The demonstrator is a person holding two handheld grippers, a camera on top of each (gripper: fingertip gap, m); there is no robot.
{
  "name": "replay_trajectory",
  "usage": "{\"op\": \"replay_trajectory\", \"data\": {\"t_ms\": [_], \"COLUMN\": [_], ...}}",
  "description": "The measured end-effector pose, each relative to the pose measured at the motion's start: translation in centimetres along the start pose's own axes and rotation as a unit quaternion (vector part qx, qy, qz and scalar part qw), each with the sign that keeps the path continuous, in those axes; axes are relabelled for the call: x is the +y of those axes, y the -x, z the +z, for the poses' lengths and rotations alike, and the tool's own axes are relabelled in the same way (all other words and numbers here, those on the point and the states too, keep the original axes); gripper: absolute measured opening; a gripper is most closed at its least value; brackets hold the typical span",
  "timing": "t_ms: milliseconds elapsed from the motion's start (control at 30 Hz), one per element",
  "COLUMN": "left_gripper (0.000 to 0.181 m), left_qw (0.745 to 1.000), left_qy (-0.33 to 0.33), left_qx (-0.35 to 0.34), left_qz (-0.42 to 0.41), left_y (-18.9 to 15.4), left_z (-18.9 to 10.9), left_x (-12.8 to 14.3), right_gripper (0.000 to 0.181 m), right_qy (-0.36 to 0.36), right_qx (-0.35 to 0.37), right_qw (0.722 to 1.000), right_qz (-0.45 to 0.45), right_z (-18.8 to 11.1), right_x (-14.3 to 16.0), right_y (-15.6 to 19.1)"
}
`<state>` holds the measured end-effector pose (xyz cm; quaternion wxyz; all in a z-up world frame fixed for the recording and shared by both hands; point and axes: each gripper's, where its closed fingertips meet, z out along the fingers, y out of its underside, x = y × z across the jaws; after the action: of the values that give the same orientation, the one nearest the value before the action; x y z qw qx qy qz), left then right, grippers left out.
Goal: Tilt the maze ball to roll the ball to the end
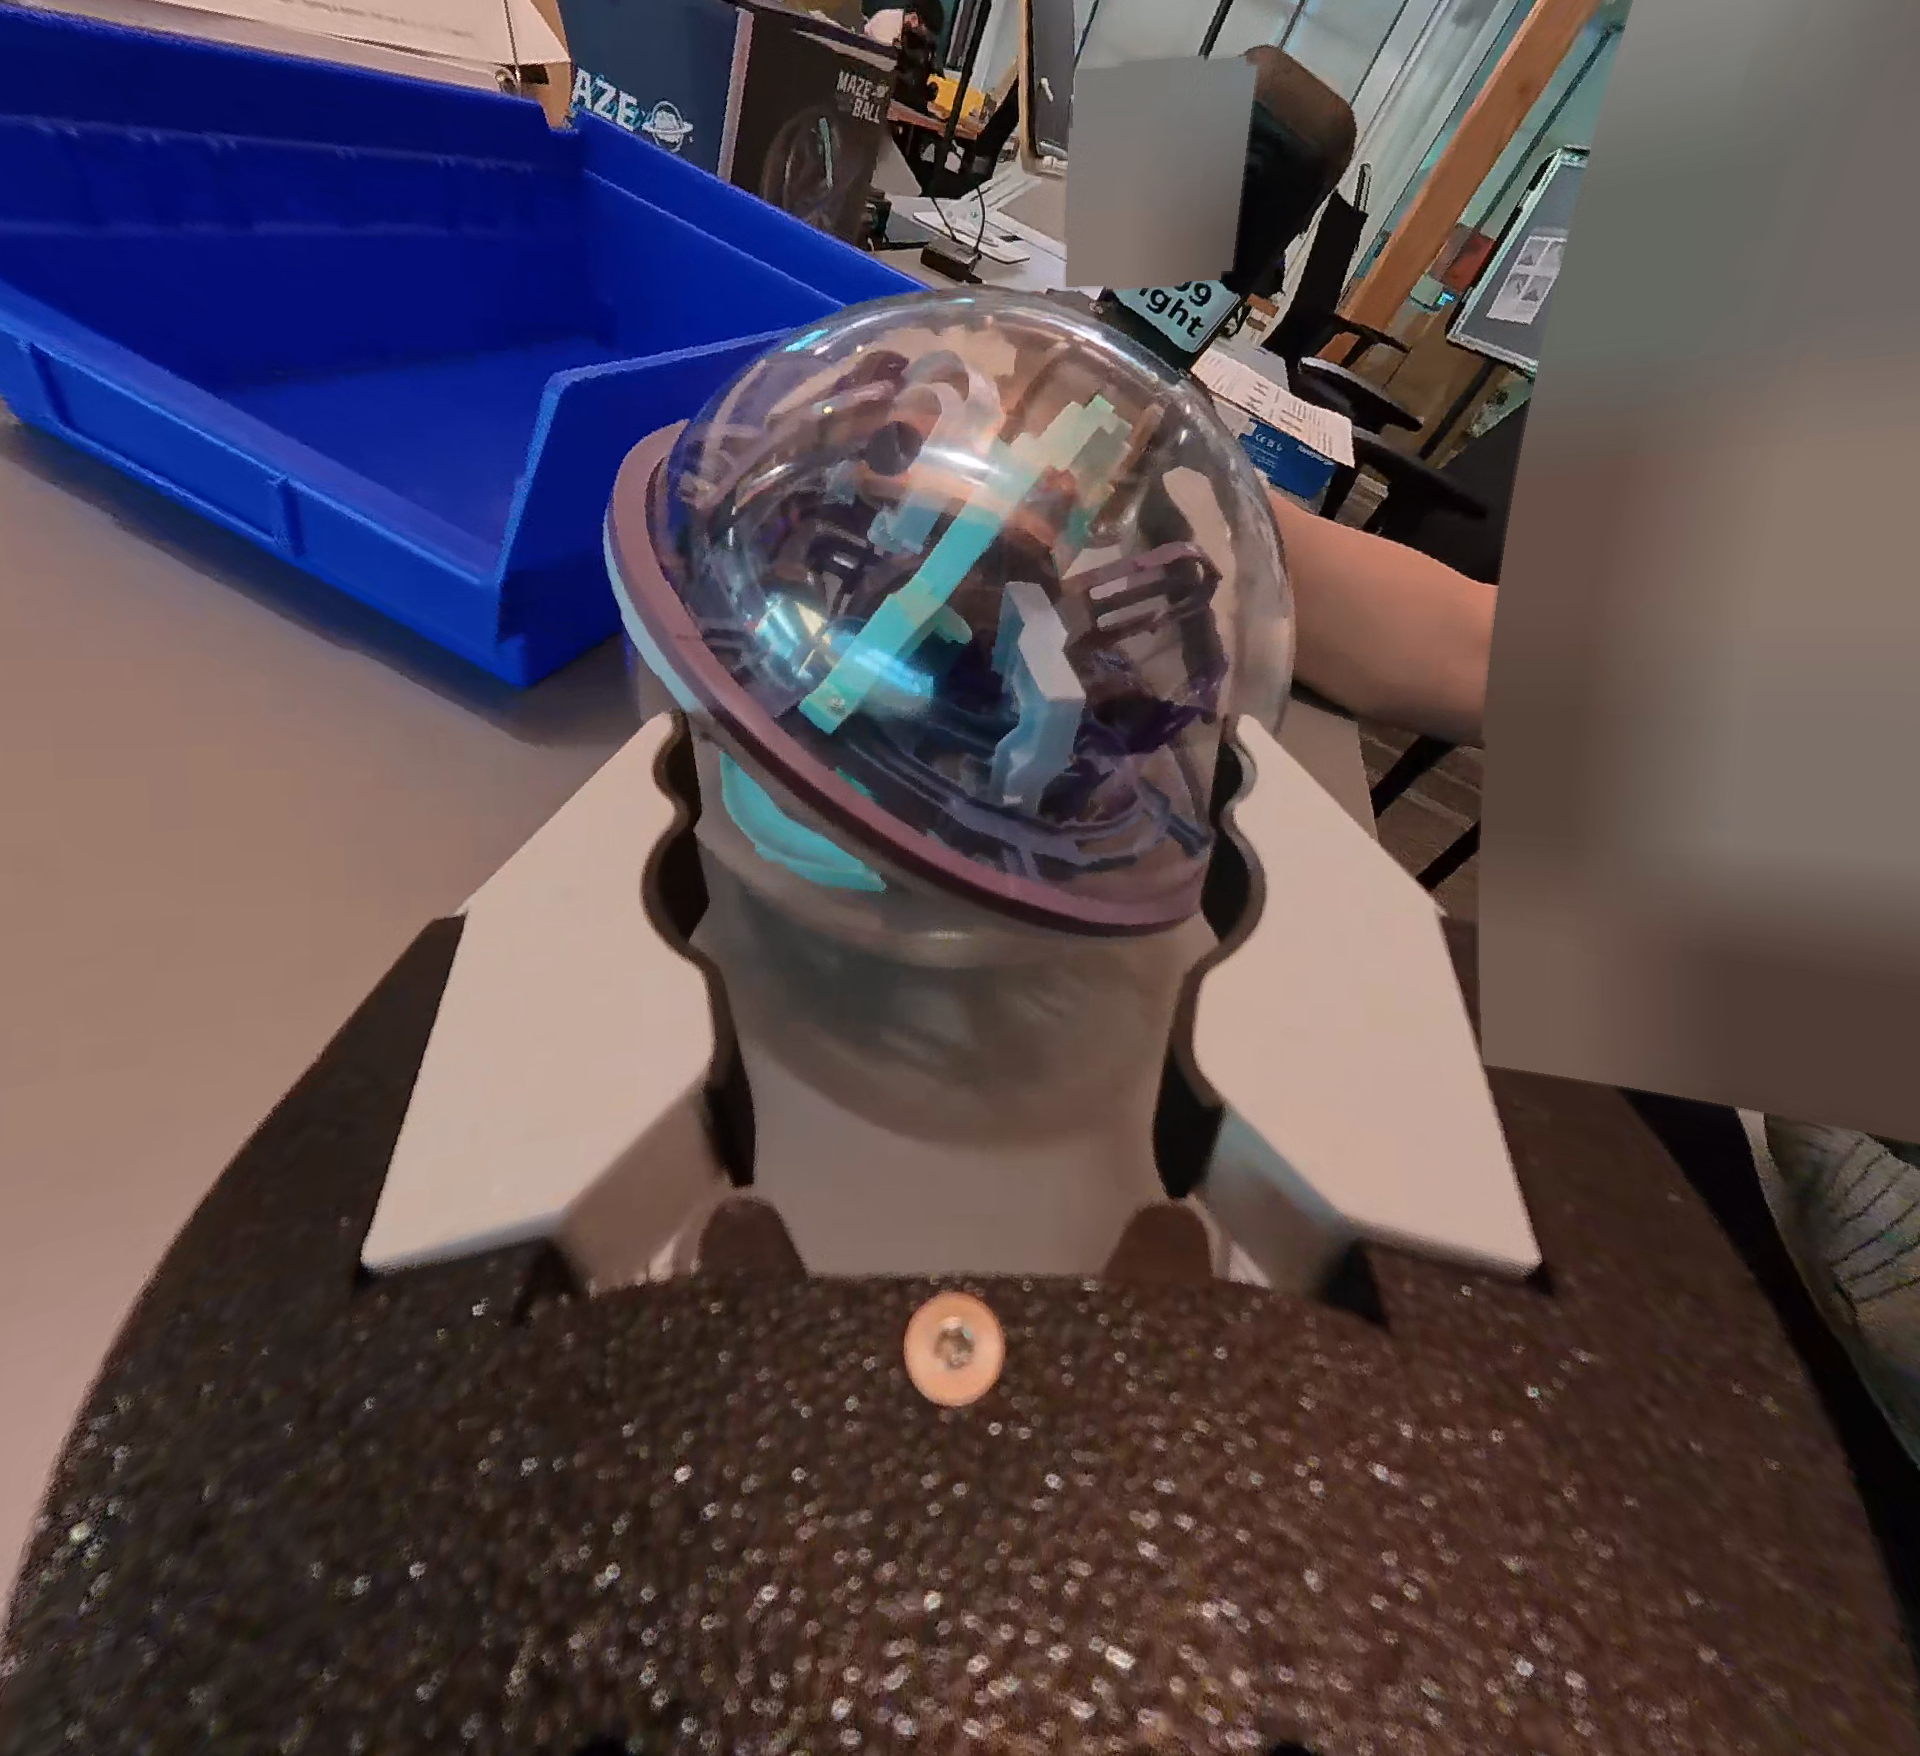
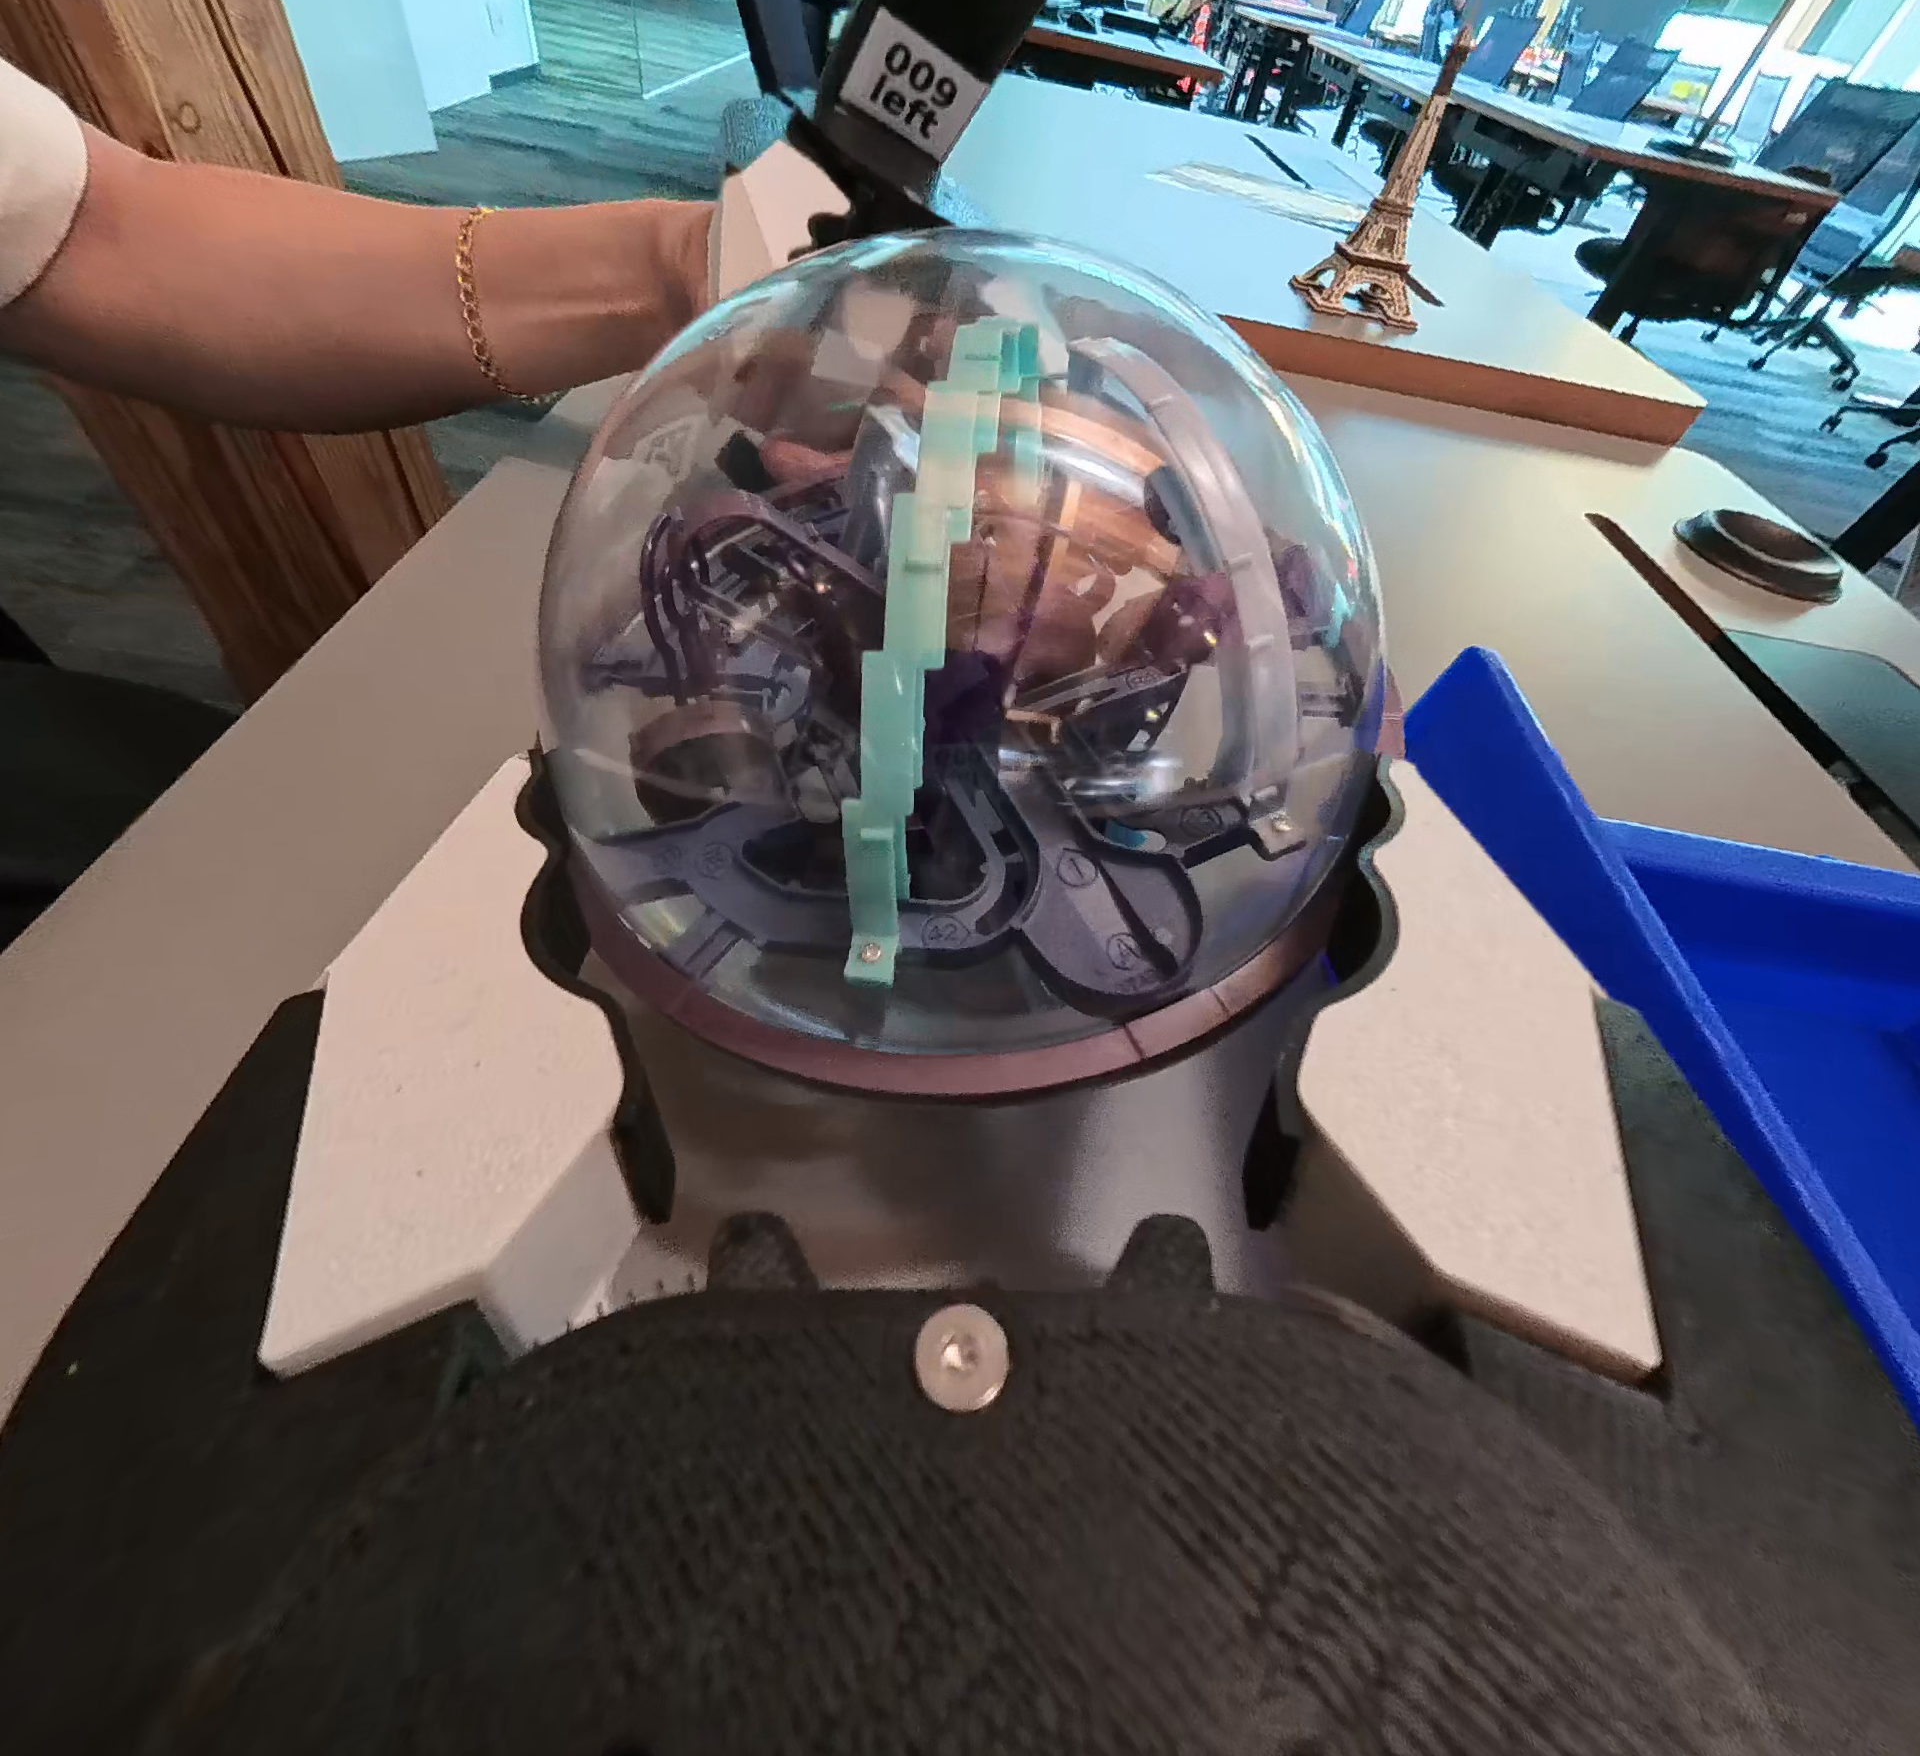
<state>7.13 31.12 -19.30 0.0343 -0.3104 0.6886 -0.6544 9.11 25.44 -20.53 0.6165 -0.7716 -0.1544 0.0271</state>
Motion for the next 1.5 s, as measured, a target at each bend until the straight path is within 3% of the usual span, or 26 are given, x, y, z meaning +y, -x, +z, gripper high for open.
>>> {"op": "replay_trajectory", "data": {"t_ms": [300,733,1033,1267,1500], "left_gripper": [0.093,0.092,0.111,0.115,0.115], "left_qw": [0.998,0.997,0.984,0.946,0.944], "left_qy": [0.002,0.018,0.055,0.115,0.109], "left_qx": [-0.041,-0.046,-0.026,-0.083,-0.088], "left_qz": [0.036,0.065,0.170,0.292,0.298], "left_y": [-1.0,-0.9,-2.3,-1.3,-1.4], "left_z": [1.1,2.2,3.1,4.2,4.4], "left_x": [0.5,0.9,1.7,3.4,3.4], "right_gripper": [0.144,0.143,0.144,0.143,0.143], "right_qy": [0.012,0.017,0.010,0.031,0.028], "right_qx": [-0.009,-0.009,-0.012,-0.010,-0.009], "right_qw": [0.998,0.996,0.993,0.979,0.978], "right_qz": [-0.058,-0.092,-0.120,-0.203,-0.208], "right_z": [-1.4,-2.4,-3.5,-3.4,-3.6], "right_x": [0.3,0.5,1.2,1.1,1.2], "right_y": [0.2,-0.1,0.2,1.3,1.3]}}
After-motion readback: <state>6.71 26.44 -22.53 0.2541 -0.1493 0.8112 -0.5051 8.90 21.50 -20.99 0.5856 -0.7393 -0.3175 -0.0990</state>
